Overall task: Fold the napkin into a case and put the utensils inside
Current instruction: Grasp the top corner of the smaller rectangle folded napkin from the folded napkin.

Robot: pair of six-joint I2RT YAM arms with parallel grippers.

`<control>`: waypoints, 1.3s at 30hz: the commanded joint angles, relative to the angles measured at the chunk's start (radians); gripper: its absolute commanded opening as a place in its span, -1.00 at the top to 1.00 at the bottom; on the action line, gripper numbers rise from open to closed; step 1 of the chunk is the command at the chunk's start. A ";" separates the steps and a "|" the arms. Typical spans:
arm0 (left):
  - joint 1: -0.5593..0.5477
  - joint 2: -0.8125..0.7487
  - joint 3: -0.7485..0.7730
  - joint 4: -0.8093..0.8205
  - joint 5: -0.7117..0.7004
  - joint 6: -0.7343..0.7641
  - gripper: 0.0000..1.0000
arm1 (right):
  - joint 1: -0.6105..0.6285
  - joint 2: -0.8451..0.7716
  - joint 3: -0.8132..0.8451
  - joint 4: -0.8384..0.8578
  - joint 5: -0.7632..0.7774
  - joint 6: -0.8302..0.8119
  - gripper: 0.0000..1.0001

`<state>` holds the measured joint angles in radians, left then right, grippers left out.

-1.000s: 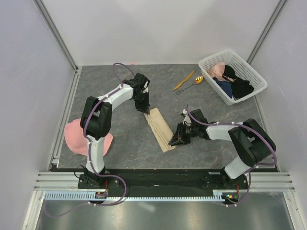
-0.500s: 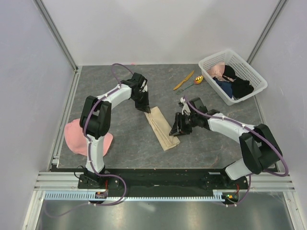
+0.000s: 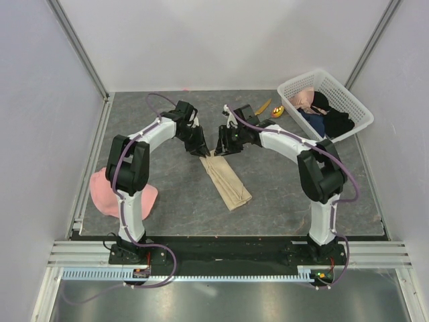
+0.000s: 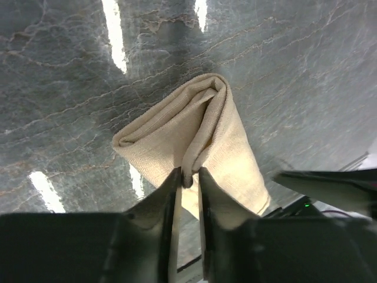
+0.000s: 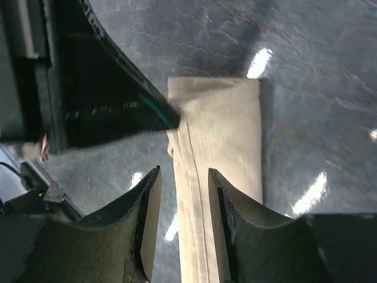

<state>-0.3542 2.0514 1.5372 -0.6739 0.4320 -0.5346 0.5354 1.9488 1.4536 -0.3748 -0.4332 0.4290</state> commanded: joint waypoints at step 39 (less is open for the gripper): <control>0.147 -0.478 -0.407 0.109 -0.182 -0.143 0.45 | 0.230 0.206 0.251 -0.127 0.451 -0.196 0.27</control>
<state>-0.2134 1.6112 1.1446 -0.6048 0.2375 -0.6540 0.7414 2.1323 1.6585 -0.4751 -0.0719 0.2707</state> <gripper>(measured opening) 0.276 0.381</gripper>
